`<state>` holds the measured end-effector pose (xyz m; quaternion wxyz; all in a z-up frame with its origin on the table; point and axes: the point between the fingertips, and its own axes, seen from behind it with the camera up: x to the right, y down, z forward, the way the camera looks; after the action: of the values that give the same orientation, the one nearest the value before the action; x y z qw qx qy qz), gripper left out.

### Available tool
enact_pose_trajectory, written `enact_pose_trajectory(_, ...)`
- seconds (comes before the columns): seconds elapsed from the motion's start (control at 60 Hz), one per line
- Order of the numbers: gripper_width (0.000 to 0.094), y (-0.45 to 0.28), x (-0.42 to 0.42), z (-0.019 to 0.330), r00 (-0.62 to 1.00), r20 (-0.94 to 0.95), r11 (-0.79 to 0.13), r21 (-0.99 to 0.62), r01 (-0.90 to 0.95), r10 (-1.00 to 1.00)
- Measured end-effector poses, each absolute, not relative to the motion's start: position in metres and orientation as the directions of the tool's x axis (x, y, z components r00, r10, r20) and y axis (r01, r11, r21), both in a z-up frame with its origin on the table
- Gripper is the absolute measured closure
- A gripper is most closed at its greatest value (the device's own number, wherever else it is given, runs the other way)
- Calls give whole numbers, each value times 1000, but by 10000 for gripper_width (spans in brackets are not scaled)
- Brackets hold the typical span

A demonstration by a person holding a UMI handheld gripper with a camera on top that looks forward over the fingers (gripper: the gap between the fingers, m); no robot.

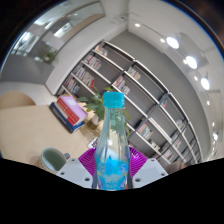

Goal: Pour water

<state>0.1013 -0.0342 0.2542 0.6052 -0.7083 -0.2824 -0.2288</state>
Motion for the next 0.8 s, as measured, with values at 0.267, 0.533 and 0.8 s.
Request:
enact_pose_trajectory(0.267, 538, -19, 152, 209, 995, 99, -173, -980, 103, 34)
enact_pose_trajectory(0.533, 536, 6, 169, 126, 999, 37, -229, -973, 42, 25)
enact_pose_trajectory(0.8, 521, -4, 173, 105, 1000, 19, -208, -978, 18, 0)
